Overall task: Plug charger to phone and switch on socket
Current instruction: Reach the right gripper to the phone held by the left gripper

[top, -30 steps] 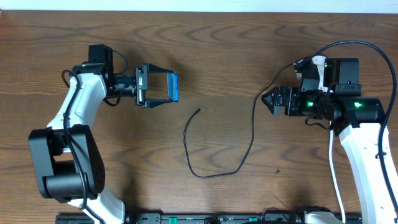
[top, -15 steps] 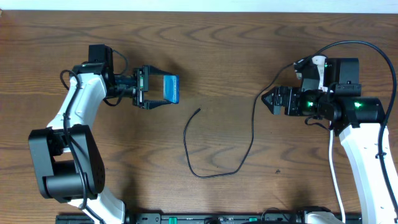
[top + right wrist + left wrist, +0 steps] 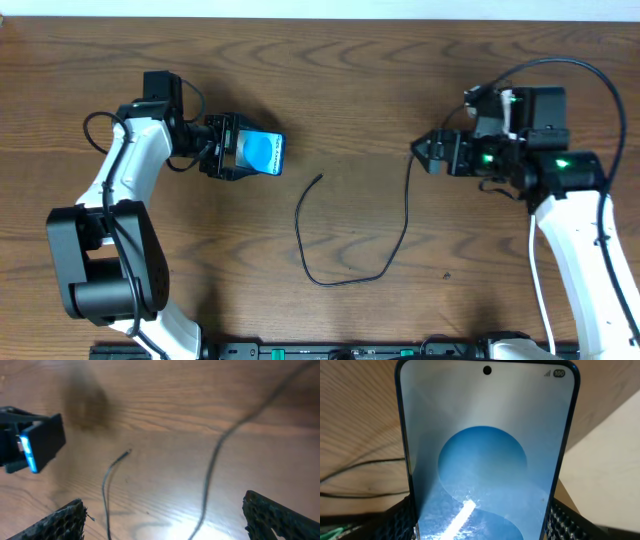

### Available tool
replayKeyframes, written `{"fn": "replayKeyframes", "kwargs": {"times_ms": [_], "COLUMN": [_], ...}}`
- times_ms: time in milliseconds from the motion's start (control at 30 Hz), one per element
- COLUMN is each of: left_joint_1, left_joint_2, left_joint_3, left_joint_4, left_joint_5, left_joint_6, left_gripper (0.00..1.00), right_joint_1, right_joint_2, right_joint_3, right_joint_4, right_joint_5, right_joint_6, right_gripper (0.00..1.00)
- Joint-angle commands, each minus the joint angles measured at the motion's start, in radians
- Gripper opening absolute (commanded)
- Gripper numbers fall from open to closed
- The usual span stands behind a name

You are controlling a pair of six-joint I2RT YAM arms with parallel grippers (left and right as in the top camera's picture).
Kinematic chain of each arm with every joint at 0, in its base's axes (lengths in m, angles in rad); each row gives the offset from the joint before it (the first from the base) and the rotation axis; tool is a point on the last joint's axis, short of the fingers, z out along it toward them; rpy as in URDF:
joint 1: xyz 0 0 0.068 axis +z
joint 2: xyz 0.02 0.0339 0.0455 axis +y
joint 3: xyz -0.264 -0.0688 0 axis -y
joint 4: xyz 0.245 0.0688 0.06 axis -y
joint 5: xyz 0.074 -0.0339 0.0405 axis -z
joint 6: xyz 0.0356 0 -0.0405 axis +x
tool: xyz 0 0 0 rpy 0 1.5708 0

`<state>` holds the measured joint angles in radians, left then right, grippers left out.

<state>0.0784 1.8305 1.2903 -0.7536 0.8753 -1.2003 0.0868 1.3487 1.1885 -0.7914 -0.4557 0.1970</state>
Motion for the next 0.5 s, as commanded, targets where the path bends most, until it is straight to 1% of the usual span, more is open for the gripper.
{"fn": "replayKeyframes", "kwargs": {"times_ms": [0, 133, 333, 467], "left_joint_1": [-0.020, -0.043, -0.078, -0.098], "left_joint_2": [-0.028, -0.028, -0.030, -0.039], "left_joint_3": [-0.001, -0.002, -0.001, -0.001], "left_joint_4": [0.001, 0.011, 0.023, 0.036], "left_joint_5": [-0.039, -0.040, -0.054, -0.058], "left_joint_6": [0.014, 0.014, 0.013, 0.012], "left_gripper": [0.49, 0.49, 0.49, 0.49], "right_joint_1": [0.066, 0.148, 0.266, 0.333], "right_joint_2": [0.038, 0.087, 0.178, 0.238], "right_joint_3": [0.018, 0.018, 0.018, 0.018], "right_joint_4": [0.045, 0.131, 0.278, 0.370], "right_joint_5": [-0.022, -0.022, -0.021, 0.014], "right_joint_6": [0.054, 0.105, 0.190, 0.282], "right_gripper": [0.97, 0.97, 0.94, 0.92]}}
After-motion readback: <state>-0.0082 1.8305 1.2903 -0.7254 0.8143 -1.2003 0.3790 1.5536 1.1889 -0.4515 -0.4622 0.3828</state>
